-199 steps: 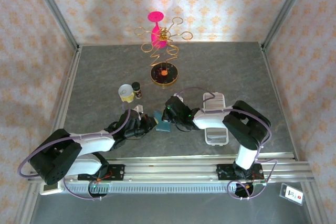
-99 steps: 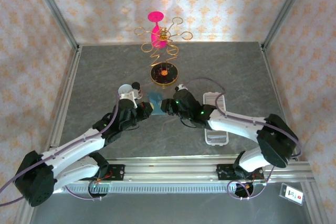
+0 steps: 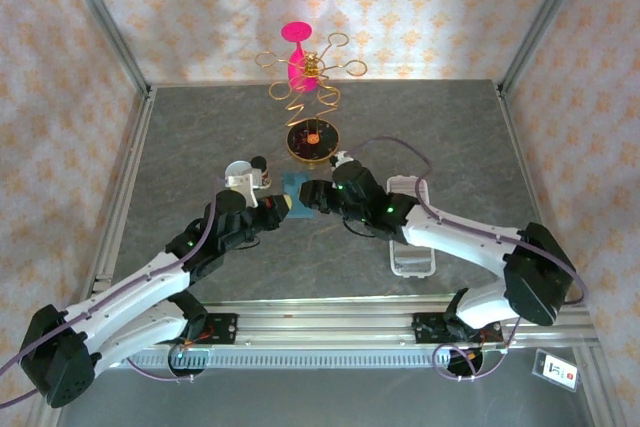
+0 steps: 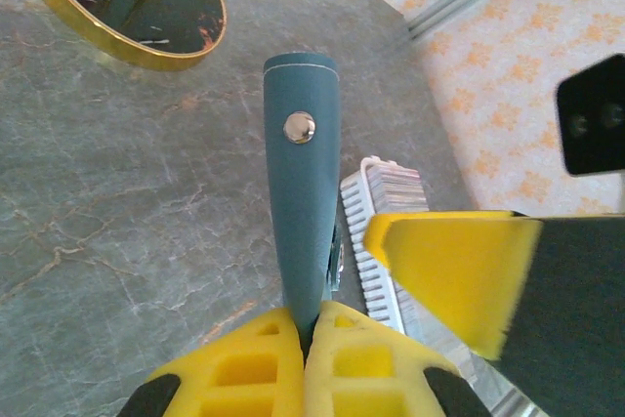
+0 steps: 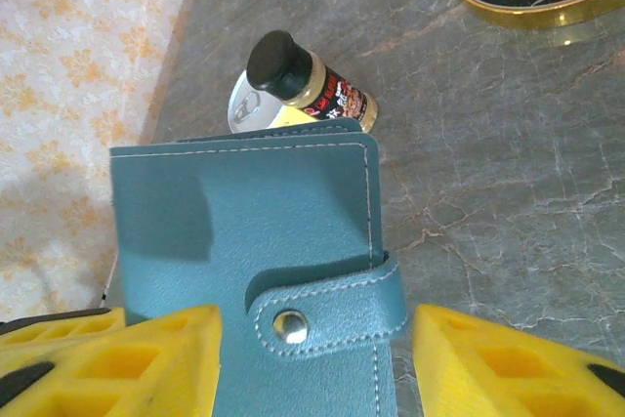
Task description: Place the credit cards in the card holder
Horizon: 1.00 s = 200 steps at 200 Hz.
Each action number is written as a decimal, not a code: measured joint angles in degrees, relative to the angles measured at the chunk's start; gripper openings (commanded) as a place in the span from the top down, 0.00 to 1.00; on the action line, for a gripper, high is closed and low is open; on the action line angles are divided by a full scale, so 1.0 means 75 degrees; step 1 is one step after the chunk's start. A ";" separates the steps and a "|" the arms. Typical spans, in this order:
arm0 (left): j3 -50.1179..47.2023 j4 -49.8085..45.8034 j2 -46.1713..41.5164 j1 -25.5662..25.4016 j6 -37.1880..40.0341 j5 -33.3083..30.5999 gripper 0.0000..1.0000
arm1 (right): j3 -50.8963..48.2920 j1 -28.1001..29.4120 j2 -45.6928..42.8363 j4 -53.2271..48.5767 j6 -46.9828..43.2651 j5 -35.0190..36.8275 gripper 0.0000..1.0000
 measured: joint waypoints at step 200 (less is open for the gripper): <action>-0.0289 0.0006 -0.0166 -0.0079 -0.0058 0.0157 1.00 | -0.0303 0.0108 0.0918 -0.1265 0.0286 0.1498 0.77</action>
